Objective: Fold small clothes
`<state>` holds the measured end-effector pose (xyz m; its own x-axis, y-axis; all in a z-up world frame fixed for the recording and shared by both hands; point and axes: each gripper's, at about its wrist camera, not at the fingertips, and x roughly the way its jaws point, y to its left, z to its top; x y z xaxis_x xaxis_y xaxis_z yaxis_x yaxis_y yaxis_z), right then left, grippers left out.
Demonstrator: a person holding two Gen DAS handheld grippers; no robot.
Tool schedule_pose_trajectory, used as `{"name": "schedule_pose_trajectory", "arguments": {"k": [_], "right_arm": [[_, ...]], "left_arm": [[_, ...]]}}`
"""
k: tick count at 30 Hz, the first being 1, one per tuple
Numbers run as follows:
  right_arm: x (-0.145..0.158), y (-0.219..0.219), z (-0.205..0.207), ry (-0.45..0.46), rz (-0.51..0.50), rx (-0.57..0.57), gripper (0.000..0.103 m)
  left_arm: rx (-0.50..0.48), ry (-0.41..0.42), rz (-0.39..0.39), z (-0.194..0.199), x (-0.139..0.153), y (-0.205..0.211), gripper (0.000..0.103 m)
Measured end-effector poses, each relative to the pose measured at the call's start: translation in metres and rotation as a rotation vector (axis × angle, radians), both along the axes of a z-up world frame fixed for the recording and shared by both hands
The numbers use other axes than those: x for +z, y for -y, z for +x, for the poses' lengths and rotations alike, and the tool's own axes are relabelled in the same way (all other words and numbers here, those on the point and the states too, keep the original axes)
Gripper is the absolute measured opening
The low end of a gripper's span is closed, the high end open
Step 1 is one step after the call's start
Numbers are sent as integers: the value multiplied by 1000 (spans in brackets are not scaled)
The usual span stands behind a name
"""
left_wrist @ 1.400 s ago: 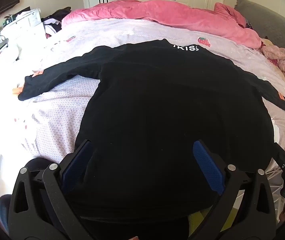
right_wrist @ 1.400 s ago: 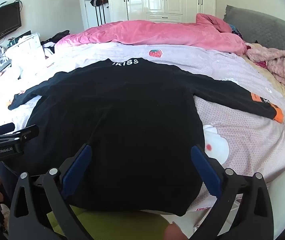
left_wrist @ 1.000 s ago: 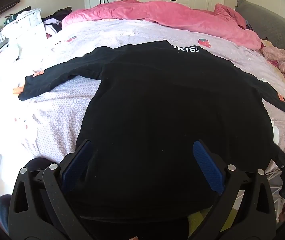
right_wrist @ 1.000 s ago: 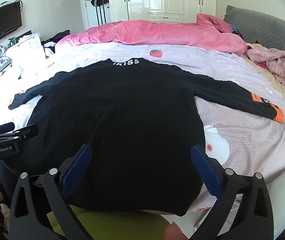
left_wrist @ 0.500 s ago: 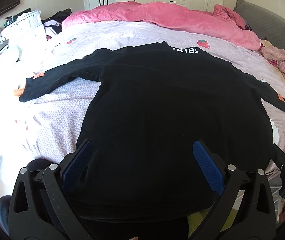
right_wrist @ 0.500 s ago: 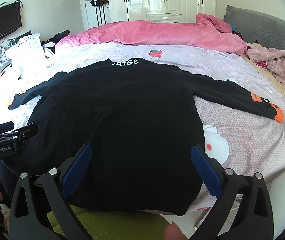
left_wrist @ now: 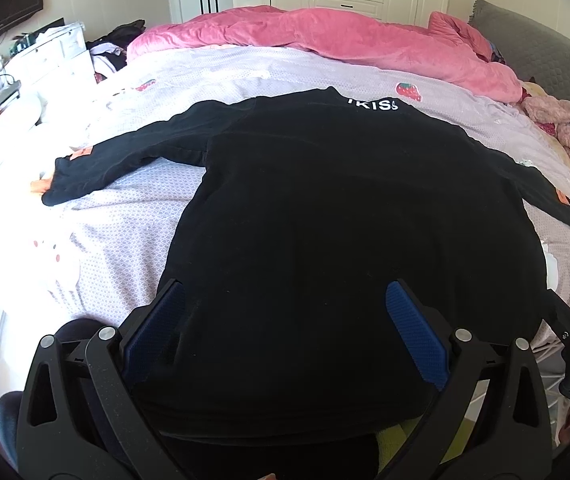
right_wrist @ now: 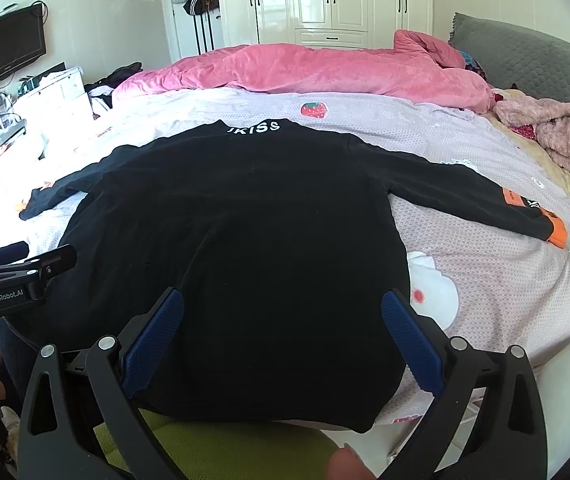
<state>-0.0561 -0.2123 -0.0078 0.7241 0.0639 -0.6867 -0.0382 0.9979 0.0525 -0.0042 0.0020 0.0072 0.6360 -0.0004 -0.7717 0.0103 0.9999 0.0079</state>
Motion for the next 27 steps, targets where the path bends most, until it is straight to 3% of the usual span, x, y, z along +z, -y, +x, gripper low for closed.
{"name": "schedule_pose_trajectory", "arguments": {"k": [27], "right_arm": [[2, 5, 4, 5, 17, -13, 99]], "left_arm": [[9, -6, 12, 3, 0, 3, 94]]}}
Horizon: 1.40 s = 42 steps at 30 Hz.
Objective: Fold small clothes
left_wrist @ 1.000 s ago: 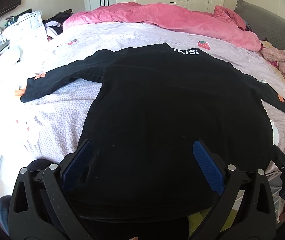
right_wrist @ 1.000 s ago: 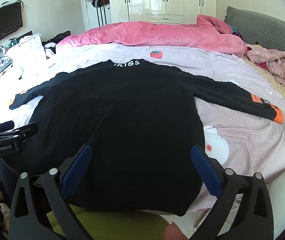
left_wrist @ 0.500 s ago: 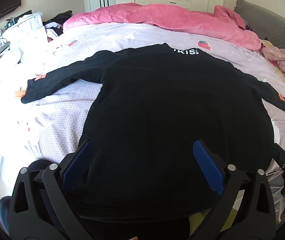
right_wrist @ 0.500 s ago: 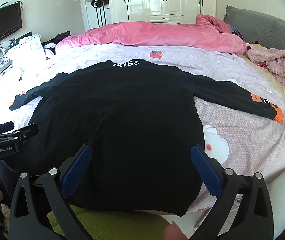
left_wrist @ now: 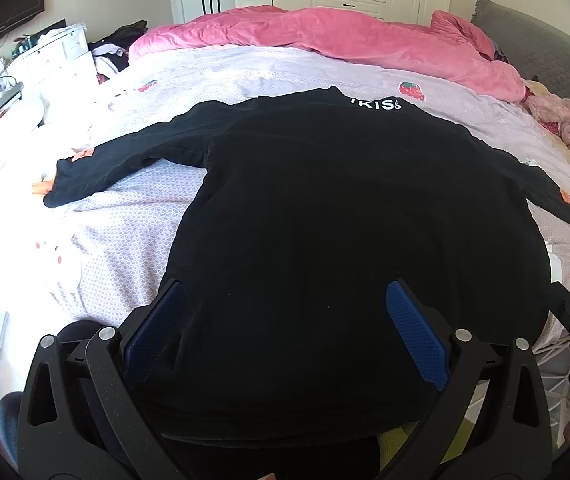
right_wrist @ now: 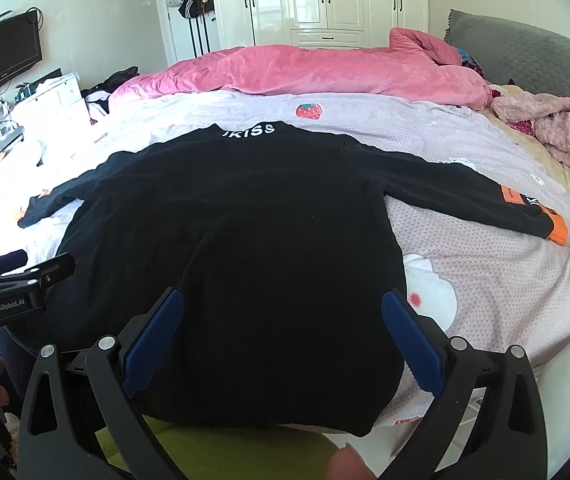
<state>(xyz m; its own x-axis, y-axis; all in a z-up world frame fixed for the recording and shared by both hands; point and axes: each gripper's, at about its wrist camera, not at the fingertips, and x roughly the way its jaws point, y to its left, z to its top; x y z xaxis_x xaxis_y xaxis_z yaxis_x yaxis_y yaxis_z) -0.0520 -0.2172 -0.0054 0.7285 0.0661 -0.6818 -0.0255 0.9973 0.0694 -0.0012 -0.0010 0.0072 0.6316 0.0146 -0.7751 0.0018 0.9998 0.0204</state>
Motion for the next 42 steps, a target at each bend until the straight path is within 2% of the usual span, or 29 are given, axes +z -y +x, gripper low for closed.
{"name": "schedule_pose_trajectory", "arguments": {"k": [4, 15, 23, 29, 36, 39, 42], "right_arm": [[6, 3, 2, 25, 0, -10, 99], [12, 20, 16, 62, 10, -59, 99], [19, 51, 38, 77, 53, -134, 99], [24, 71, 56, 90, 48, -170, 99], [26, 94, 73, 94, 34, -205, 99], [25, 108, 81, 92, 36, -224, 99], [22, 125, 87, 88, 37, -264, 99]], "left_arm": [[7, -1, -22, 3, 5, 0, 94], [-1, 21, -20, 25, 21, 19, 94], [4, 14, -11, 55, 24, 29, 94], [32, 2, -23, 80, 26, 30, 94], [38, -6, -47, 106, 31, 26, 94], [13, 4, -90, 117, 35, 28, 94], [1, 18, -59, 127, 36, 36, 94]]}}
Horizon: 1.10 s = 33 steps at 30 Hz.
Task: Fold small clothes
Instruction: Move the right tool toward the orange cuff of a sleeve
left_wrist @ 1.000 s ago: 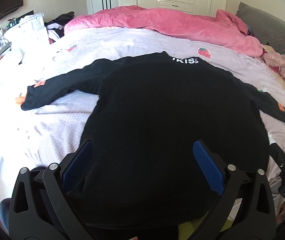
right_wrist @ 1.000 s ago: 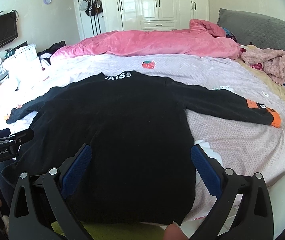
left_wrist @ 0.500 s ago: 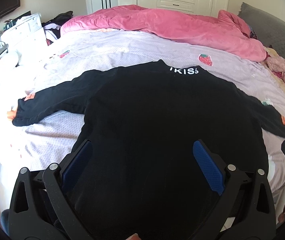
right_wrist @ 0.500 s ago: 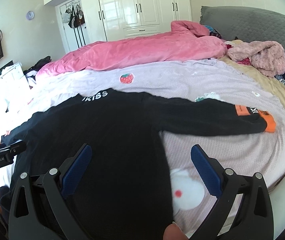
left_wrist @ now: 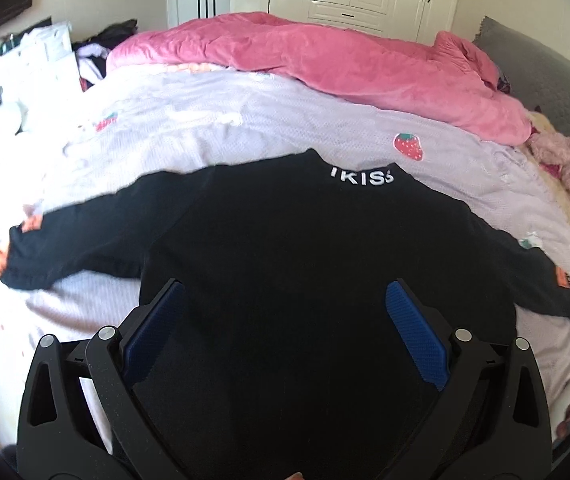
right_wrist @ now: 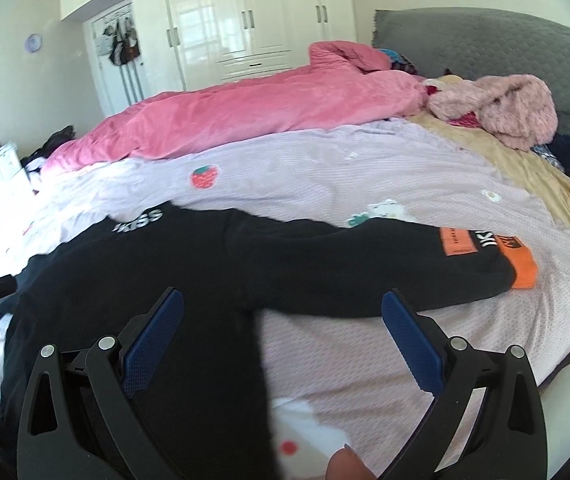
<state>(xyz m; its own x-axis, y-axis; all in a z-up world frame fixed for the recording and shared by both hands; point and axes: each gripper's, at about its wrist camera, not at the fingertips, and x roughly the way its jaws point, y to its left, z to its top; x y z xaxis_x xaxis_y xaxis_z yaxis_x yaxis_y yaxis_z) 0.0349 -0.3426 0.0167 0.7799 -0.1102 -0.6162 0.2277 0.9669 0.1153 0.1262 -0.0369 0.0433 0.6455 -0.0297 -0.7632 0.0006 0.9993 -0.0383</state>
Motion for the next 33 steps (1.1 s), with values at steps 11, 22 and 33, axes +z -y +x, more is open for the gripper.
{"name": "schedule_pose_trajectory", "arguments": {"k": [11, 22, 33], "right_arm": [[-15, 66, 10, -40, -14, -166, 99], [-38, 132, 4, -114, 37, -313, 99], [-57, 175, -7, -159, 151, -373, 99]], "left_arm": [[-33, -20, 52, 41, -13, 32, 94], [-90, -55, 62, 72, -33, 64, 94], [-125, -65, 101, 91, -64, 88, 94]]}}
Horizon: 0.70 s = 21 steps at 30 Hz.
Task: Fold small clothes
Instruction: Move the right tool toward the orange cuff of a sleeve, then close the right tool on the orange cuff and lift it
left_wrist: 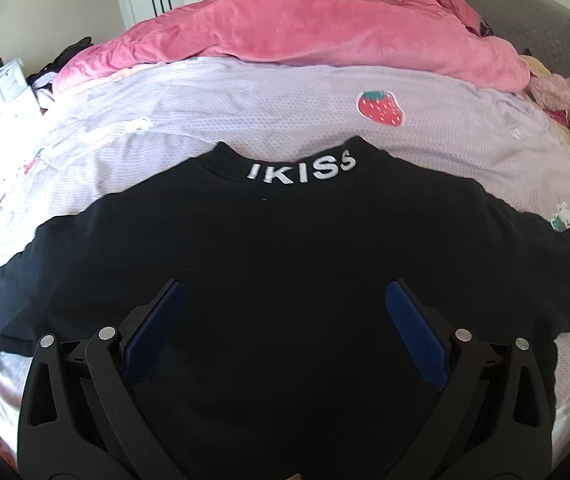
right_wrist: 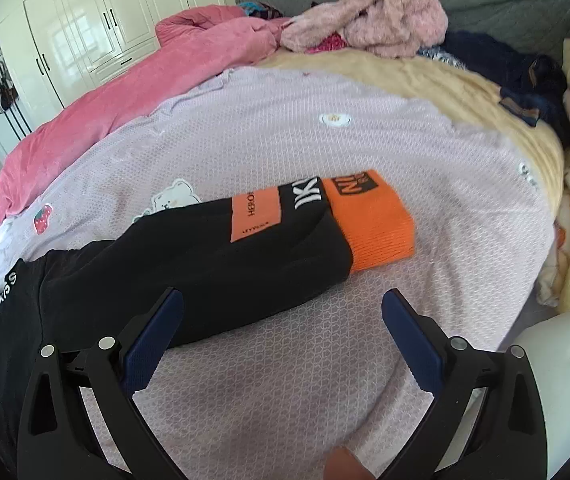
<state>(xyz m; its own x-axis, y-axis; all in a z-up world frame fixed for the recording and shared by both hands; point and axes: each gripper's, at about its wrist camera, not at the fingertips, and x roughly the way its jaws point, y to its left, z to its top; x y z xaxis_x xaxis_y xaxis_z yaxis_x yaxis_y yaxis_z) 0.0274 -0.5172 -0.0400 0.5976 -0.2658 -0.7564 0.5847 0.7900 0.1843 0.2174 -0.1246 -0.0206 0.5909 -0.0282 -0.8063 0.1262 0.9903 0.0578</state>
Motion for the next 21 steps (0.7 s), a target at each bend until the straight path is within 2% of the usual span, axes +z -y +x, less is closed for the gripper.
{"name": "schedule_pose_trajectory", "arguments": {"k": [3, 6, 14, 16, 18, 19, 21], "right_arm": [[-9, 8, 7, -6, 27, 2, 99], [-15, 28, 13, 10, 84, -44, 99], [-19, 63, 28, 101, 163, -82, 99], [-20, 63, 30, 118, 165, -98, 95], [-18, 61, 31, 117, 136, -105, 70], [-17, 60, 30, 120, 119, -114, 65], [-16, 64, 26, 141, 122, -129, 37]], "left_arm": [[-11, -3, -13, 2, -7, 1, 94], [-11, -3, -12, 2, -13, -1, 94], [-9, -7, -24, 2, -18, -3, 94], [-7, -7, -25, 2, -18, -4, 94], [-3, -12, -38, 3, -19, -6, 94], [0, -13, -41, 3, -19, -8, 94], [10, -15, -51, 5, -18, -12, 94]]}}
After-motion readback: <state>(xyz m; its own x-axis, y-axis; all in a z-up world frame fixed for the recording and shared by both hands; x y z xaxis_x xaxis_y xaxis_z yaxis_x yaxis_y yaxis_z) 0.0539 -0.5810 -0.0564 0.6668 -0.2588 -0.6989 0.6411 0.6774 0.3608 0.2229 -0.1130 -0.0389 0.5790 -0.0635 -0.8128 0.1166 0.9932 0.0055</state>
